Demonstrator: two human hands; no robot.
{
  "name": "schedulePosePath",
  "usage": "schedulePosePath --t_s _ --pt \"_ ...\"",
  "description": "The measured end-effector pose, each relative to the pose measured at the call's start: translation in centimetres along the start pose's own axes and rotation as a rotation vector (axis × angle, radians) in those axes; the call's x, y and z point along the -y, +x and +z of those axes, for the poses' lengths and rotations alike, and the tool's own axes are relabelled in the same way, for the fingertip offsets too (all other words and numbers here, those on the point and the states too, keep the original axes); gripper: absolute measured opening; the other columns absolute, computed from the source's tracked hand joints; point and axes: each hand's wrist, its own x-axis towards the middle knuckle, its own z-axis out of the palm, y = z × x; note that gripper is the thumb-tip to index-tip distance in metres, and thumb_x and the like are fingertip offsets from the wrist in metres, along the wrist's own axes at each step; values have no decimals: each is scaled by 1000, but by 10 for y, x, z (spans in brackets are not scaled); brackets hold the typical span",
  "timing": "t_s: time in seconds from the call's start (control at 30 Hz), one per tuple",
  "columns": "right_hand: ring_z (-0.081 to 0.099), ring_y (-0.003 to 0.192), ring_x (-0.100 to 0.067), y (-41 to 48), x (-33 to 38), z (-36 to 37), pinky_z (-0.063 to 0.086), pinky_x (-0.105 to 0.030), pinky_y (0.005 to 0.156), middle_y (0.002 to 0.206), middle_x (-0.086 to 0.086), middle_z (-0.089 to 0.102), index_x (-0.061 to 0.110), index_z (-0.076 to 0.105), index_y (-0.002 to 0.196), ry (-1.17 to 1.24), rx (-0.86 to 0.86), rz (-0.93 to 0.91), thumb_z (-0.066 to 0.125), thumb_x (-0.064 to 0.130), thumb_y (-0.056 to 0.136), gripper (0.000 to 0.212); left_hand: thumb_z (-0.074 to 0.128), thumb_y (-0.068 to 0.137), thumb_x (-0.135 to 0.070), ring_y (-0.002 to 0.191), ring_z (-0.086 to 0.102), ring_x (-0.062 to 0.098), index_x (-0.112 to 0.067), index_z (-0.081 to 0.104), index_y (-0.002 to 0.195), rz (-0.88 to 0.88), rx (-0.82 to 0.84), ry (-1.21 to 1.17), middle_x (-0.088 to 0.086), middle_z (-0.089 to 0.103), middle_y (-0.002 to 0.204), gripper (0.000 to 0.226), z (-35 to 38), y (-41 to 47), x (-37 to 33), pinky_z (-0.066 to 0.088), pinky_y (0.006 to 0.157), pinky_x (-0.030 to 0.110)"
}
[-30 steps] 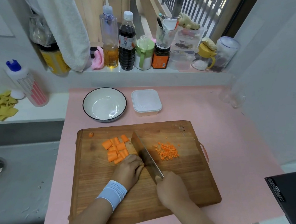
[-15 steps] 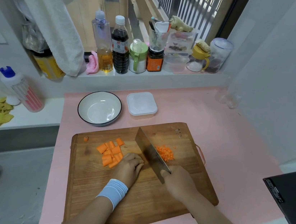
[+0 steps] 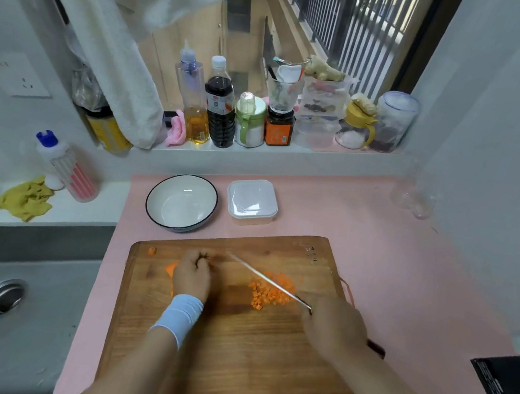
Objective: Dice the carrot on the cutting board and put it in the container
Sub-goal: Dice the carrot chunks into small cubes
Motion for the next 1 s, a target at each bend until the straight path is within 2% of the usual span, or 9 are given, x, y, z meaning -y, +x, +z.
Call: schedulePosePath --t_s 0.07,0.17,0.3,0.43,0.53,0.6,0.73,0.87,1.0 --pt "62 77 -12 1 -9 1 37 -24 57 88 10 68 43 65 121 -66 -48 -124 49 29 99 31 41 83 5 79 60 8 -22 70 75 -82 91 -20 -6 69 85 40 -6 13 -7 44 72 15" --pt "50 57 -8 6 -19 4 18 -20 44 68 9 64 37 67 88 -167 -53 -212 66 17 80 22 40 82 9 78 59 16 -17 69 65 -114 373 -16 0 68 79 43 -4 15 -26 44 68 17" --pt "35 41 -6 12 -19 5 3 -20 43 46 13 45 32 48 60 -204 -90 -312 78 4 44 44 42 83 5 77 61 5 -17 74 70 -21 725 262 -13 70 78 41 14 -5 -47 44 70 12" --pt "26 40 -8 11 -16 -1 -1 -20 43 44 11 42 32 51 57 -211 -88 -335 73 0 41 42 44 83 0 97 60 6 -29 75 77 25 793 416 -22 66 94 43 35 -16 -47 41 83 12" --pt "39 45 -10 9 -22 4 16 -24 40 52 11 50 31 53 66 -220 -21 -310 68 0 57 36 43 86 0 103 55 4 -31 75 89 50 770 462 -17 64 109 45 40 -20 -49 37 95 16" --pt "42 46 -11 8 -26 7 15 -25 40 53 12 50 32 51 67 -191 -37 -313 65 -3 61 37 42 85 1 101 57 5 -28 74 92 74 691 443 -17 66 106 44 37 -15 -46 39 98 18" --pt "49 60 -14 4 -27 1 18 -26 43 66 10 54 30 56 80 -197 -47 -291 55 -2 72 33 41 81 7 103 62 18 -28 63 71 80 435 278 -8 69 94 43 17 -2 -36 42 102 27" --pt "64 88 -16 0 -19 -6 45 -28 63 97 8 71 38 69 113 -83 58 -202 48 17 91 37 41 84 4 97 60 15 -27 65 75 21 268 242 -7 69 97 41 1 0 -30 40 93 21" --pt "66 85 -16 -3 -5 3 54 -31 73 89 7 70 30 71 106 153 239 -37 50 36 97 24 39 88 1 89 65 19 -29 61 79 -11 114 186 -6 68 91 38 -12 0 -21 45 73 20"
